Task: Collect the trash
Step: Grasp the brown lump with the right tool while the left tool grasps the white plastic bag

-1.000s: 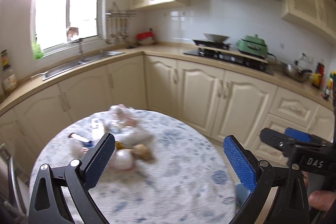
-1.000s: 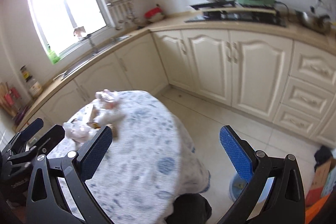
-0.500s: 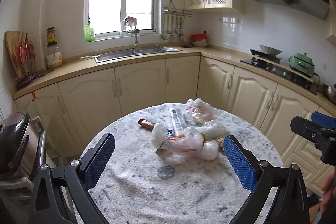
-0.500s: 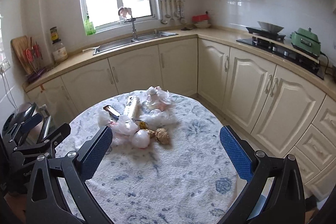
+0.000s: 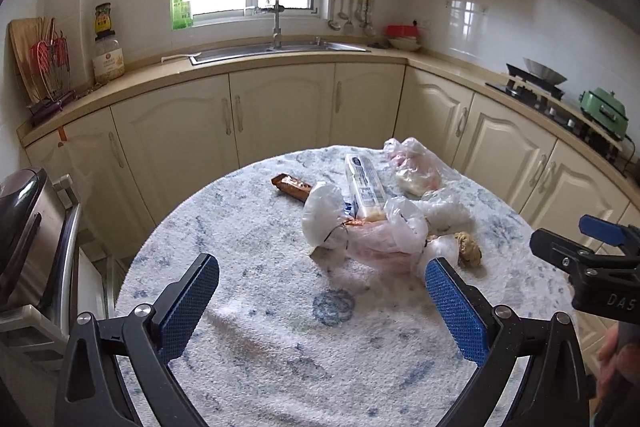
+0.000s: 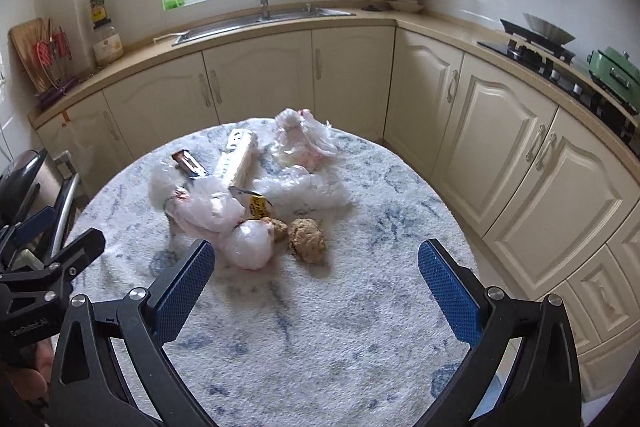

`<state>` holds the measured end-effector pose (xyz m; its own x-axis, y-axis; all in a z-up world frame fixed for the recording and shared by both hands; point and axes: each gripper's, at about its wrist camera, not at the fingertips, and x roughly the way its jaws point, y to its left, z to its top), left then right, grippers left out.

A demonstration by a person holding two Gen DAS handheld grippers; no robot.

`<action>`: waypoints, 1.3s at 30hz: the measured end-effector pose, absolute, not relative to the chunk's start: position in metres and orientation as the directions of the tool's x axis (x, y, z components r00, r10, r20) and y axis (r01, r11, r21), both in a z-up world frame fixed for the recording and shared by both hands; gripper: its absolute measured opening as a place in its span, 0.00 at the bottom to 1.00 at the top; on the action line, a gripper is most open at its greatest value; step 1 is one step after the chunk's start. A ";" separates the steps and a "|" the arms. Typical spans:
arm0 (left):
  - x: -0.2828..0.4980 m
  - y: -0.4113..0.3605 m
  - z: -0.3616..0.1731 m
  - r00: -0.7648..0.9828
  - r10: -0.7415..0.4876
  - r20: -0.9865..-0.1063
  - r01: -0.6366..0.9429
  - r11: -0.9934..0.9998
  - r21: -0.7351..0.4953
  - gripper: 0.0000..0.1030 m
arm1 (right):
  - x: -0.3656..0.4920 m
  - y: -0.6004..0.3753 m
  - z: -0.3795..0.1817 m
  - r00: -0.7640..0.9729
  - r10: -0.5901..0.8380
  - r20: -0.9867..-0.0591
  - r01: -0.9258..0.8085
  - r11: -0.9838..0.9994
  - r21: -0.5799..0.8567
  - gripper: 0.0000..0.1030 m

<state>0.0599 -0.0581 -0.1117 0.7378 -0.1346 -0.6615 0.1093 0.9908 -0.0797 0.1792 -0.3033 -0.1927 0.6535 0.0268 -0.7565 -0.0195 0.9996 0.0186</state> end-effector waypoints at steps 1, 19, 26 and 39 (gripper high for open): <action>0.064 -0.061 -0.116 0.728 -0.135 -0.673 0.106 0.991 -0.084 0.99 | 0.185 -0.307 -0.200 0.640 0.023 -0.768 -0.014 1.000 0.018 0.96; 0.205 -0.091 -0.150 0.660 -0.120 -0.741 -0.003 0.987 -0.162 0.98 | 0.258 -0.298 -0.294 0.511 0.079 -0.856 -0.120 0.993 0.020 0.49; 0.264 -0.100 -0.172 0.601 -0.181 -0.778 -0.062 0.960 -0.272 0.98 | 0.251 -0.308 -0.292 0.517 0.121 -0.847 -0.103 0.992 0.079 0.33; 0.371 -0.078 -0.189 0.609 -0.316 -0.728 -0.002 0.917 -0.399 0.47 | 0.238 -0.318 -0.286 0.512 0.154 -0.845 -0.092 0.988 0.124 0.33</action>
